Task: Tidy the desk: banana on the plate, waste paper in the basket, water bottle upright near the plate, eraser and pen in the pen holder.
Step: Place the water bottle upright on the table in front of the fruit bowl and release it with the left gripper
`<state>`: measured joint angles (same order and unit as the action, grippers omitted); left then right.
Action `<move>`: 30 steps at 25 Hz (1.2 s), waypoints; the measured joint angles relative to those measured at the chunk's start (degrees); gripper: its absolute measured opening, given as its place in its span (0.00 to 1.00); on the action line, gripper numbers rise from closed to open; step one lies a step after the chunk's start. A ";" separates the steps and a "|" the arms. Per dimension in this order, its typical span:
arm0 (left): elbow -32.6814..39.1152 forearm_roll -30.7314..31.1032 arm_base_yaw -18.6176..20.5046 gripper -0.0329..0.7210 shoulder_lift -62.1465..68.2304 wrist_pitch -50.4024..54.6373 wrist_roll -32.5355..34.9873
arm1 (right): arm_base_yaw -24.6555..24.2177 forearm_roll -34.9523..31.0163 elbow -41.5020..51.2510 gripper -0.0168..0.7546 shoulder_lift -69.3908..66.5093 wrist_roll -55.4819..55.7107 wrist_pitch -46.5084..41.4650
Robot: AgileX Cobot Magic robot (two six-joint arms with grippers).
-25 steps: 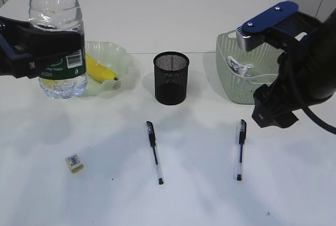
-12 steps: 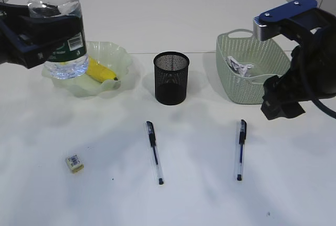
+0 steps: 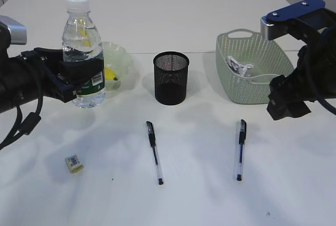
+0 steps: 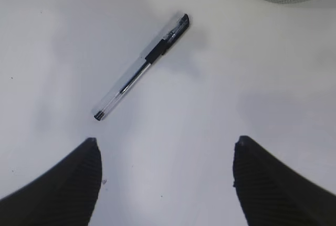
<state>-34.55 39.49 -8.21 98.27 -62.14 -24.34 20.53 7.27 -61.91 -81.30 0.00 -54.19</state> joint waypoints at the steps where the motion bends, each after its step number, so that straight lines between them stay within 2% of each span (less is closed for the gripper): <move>1: 0.00 -1.02 0.00 0.59 0.97 0.00 1.47 | 0.00 0.00 0.00 0.77 0.00 0.00 -0.24; 5: -0.18 -4.49 0.00 0.59 5.00 -0.11 4.24 | 0.00 -0.13 0.00 0.77 0.00 0.00 -0.59; 19: -8.66 -4.72 -2.14 0.59 17.66 -0.11 6.00 | 0.00 -0.13 0.00 0.77 0.00 -0.88 -0.80; 30: -9.41 -5.84 -2.14 0.59 22.16 -0.94 8.21 | 0.00 -0.13 0.00 0.77 0.00 -1.10 -0.80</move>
<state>-43.96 33.64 -10.35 120.43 -63.08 -16.13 20.53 7.14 -61.91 -81.30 -1.10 -54.99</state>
